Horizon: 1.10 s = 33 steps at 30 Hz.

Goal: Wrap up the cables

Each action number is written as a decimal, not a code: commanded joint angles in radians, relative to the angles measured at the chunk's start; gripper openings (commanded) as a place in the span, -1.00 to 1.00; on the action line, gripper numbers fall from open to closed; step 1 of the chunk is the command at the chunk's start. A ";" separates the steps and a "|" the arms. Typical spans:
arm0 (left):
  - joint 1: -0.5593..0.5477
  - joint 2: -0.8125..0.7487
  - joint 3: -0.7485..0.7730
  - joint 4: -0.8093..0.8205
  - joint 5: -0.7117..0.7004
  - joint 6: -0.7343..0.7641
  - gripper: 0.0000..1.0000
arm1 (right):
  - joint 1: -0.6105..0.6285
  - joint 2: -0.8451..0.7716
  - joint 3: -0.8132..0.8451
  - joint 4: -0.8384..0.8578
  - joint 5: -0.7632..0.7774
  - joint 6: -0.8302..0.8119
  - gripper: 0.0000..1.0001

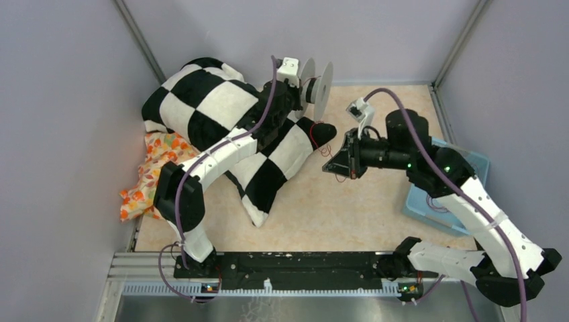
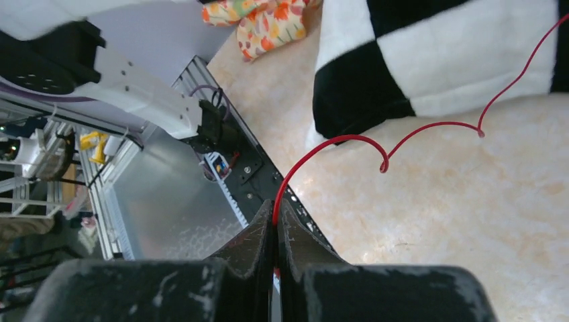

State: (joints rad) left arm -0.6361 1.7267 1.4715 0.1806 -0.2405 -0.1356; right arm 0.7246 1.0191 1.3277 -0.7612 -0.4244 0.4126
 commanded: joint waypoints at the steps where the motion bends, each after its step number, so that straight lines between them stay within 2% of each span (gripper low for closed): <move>1: -0.017 -0.008 0.055 0.148 -0.030 0.067 -1.00 | 0.006 0.047 0.241 -0.065 0.016 -0.100 -1.00; 6: -0.029 -0.005 0.057 0.141 0.049 0.078 -1.00 | 0.006 0.101 0.459 -0.059 0.156 -0.198 -1.00; 11: -0.043 0.032 0.128 0.034 0.260 0.100 -1.00 | 0.006 0.129 0.603 -0.018 0.370 -0.272 -1.00; 18: -0.103 0.061 0.155 -0.026 0.438 0.122 -1.00 | 0.006 0.161 0.792 0.017 0.671 -0.352 -1.00; 26: -0.159 0.055 0.173 -0.113 0.643 0.180 -1.00 | 0.005 0.166 0.791 0.009 1.004 -0.407 -1.00; 29: -0.155 0.051 0.198 -0.243 0.761 0.283 -1.00 | 0.002 0.132 0.717 0.020 1.123 -0.466 -1.00; 31: -0.145 0.042 0.201 -0.309 0.811 0.322 -1.00 | -0.032 0.114 0.669 0.010 1.142 -0.471 -1.00; 33: -0.128 0.026 0.186 -0.340 0.886 0.324 -1.00 | -0.102 0.101 0.637 -0.015 1.084 -0.442 -1.00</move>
State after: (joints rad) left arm -0.7952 1.8111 1.6146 -0.1177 0.4652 0.1104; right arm 0.7021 1.1416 2.0148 -0.7513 0.5949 -0.0097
